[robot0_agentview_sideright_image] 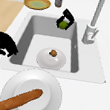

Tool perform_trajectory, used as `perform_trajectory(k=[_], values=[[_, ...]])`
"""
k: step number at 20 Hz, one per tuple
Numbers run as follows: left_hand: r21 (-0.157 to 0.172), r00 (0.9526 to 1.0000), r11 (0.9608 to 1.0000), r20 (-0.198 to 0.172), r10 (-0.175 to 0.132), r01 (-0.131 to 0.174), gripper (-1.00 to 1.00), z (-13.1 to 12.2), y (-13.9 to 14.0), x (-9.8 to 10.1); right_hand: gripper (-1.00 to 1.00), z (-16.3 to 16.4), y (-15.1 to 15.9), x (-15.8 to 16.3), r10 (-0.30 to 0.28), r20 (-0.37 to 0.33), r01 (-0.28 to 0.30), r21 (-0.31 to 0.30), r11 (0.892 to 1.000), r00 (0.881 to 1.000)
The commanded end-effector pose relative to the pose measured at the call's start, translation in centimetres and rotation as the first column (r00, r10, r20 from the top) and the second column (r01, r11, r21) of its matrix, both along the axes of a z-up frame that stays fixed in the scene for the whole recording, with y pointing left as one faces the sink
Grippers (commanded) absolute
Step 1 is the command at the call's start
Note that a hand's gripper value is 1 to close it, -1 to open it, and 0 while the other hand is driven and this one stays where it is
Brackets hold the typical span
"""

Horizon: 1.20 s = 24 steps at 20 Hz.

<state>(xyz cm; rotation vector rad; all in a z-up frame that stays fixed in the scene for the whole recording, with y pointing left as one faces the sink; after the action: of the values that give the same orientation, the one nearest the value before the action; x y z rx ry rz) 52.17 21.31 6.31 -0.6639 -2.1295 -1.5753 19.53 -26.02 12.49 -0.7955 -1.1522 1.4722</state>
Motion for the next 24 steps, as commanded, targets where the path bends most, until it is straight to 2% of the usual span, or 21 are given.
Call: perform_trajectory(k=[1,6,10,11,14,17,18,20,23,24], values=[[0.019,0.9991,0.9995,-0.034,0.026,-0.026,1.00,1.5,1.5,-0.2,0.00,0.0,0.0,0.0,0.000,0.000,0.000,0.000,1.000,1.000],[0.029,0.9987,0.9991,-0.040,0.031,-0.030,1.00,3.2,3.3,-0.2,0.00,0.0,0.0,0.0,0.000,0.000,0.000,0.000,1.000,1.000],[0.052,0.9997,0.9985,-0.015,0.019,-0.018,1.00,3.6,4.9,-1.3,0.00,0.0,0.0,0.0,0.000,0.000,0.000,0.000,1.000,1.000],[0.046,1.0000,0.9989,0.001,0.005,-0.005,1.00,3.3,5.2,-2.1,0.00,0.0,0.0,0.0,0.000,0.000,0.000,0.000,1.000,1.000],[0.018,0.9993,0.9998,0.038,0.006,-0.007,1.00,3.2,5.8,-4.1,0.00,0.0,0.0,0.0,0.000,0.000,0.000,0.000,1.000,1.000],[-0.008,0.9965,1.0000,0.084,0.003,-0.003,1.00,3.5,6.2,-5.6,0.00,0.0,0.0,0.0,0.000,0.000,0.000,0.000,1.000,1.000],[-0.019,0.9979,0.9998,0.065,0.004,-0.002,1.00,4.0,6.4,-5.8,0.00,0.0,0.0,0.0,0.000,0.000,0.000,0.000,1.000,1.000],[0.001,0.9987,1.0000,0.052,-0.002,0.002,1.00,5.3,6.1,-6.7,0.00,0.0,0.0,0.0,0.000,0.000,0.000,0.000,1.000,1.000],[0.025,0.9964,0.9995,0.083,0.019,-0.021,1.00,6.5,5.8,-8.7,0.00,0.0,0.0,0.0,0.000,0.000,0.000,0.000,1.000,1.000],[0.034,0.9964,0.9992,0.082,0.021,-0.023,1.00,6.9,5.9,-9.3,0.00,0.0,0.0,0.0,0.000,0.000,0.000,0.000,1.000,1.000]])
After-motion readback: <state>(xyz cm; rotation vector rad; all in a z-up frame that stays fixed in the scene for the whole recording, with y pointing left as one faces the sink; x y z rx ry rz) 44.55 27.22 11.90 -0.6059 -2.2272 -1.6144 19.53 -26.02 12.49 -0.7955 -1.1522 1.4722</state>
